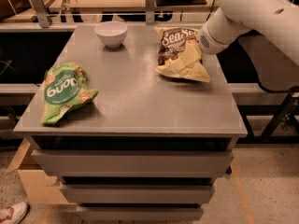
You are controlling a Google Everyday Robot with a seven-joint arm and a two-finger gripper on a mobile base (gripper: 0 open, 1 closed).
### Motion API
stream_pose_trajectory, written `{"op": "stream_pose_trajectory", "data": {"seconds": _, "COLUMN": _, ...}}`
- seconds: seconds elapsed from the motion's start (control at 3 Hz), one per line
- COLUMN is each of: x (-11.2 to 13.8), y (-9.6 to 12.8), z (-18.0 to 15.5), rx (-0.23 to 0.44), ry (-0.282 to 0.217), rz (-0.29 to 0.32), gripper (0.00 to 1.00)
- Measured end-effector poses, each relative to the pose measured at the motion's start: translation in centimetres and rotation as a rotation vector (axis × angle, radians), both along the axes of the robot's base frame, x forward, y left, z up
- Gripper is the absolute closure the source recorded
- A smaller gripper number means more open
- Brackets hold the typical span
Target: Move brown chip bag near green rice chip bag
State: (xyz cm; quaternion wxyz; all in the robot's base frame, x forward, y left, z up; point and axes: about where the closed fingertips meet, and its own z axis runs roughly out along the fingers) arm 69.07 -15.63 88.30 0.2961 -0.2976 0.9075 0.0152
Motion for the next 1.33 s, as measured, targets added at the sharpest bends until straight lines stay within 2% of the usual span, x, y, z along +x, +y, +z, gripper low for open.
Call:
{"op": "stream_pose_trajectory", "data": {"seconds": 0.33, "x": 1.0, "y": 0.0, "z": -2.1, "rx": 0.007, "ry": 0.053, "rz": -0.031, "gripper": 0.0}}
{"op": "stream_pose_trajectory", "data": {"seconds": 0.67, "x": 1.6, "y": 0.3, "z": -3.4, "rx": 0.009, "ry": 0.089, "rz": -0.041, "gripper": 0.16}}
{"op": "stream_pose_trajectory", "data": {"seconds": 1.0, "x": 1.9, "y": 0.3, "z": -3.9, "rx": 0.009, "ry": 0.106, "rz": -0.047, "gripper": 0.4}}
{"op": "stream_pose_trajectory", "data": {"seconds": 1.33, "x": 1.6, "y": 0.9, "z": -2.9, "rx": -0.001, "ry": 0.076, "rz": -0.036, "gripper": 0.63}}
